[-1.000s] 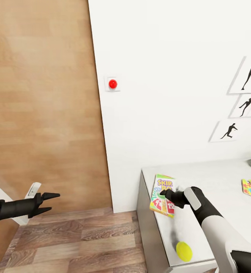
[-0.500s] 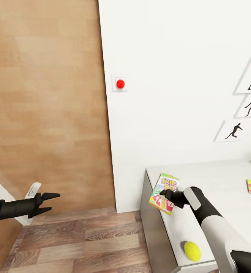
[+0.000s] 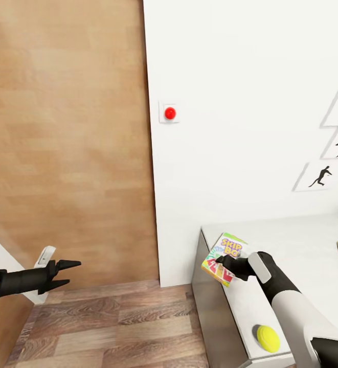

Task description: Put all the toys in the child's room - the three board games (two on the bed and one on the table), the two jigsaw puzzles on the table, and the tennis ball on the table - inside the toy box on the table in the child's room.

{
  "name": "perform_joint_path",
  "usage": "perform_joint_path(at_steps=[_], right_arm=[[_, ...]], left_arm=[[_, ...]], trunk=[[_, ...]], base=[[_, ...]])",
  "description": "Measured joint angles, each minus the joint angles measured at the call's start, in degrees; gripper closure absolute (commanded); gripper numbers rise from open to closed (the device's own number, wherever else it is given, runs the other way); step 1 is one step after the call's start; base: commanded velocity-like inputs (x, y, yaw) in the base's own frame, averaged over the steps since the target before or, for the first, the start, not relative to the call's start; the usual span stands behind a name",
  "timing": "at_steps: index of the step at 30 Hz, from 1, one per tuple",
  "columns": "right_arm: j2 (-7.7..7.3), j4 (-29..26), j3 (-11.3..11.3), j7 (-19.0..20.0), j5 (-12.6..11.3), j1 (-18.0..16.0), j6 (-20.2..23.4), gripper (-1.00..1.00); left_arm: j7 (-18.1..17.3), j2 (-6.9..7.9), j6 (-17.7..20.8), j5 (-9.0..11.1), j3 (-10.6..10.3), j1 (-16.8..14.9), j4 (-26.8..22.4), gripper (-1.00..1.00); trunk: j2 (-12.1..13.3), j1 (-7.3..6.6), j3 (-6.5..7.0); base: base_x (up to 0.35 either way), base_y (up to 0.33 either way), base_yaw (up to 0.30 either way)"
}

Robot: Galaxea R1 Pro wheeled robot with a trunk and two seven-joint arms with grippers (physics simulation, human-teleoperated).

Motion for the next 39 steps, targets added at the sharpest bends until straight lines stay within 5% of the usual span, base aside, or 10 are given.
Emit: perform_joint_path(at_steps=[18, 31, 39], right_arm=[[-0.38, -0.47, -0.3, 1.23, -0.07, 0.69, 0.0, -1.0], [-0.79, -2.0, -0.43, 11.72, -1.0, 3.66, -0.15, -1.0], [-1.52, -14.96, -0.67, 19.6, -1.46, 11.02, -0.02, -1.0]], left_arm=[[0.0, -0.09, 0.0, -0.13, -0.07, 0.02, -0.26, -1.0], [0.07, -0.15, 0.0, -0.18, -0.09, 0.01, -0.34, -1.0], [0.16, -0.79, -0.52, -0.18, -0.1, 0.02, -0.35, -1.0]], trunk=[[0.01, 0.0, 0.0], [0.0, 0.0, 0.0], [-0.01, 0.0, 0.11]], base=[[0.0, -0.136, 0.0], [0.0, -0.094, 0.0], [0.0, -0.005, -0.01]])
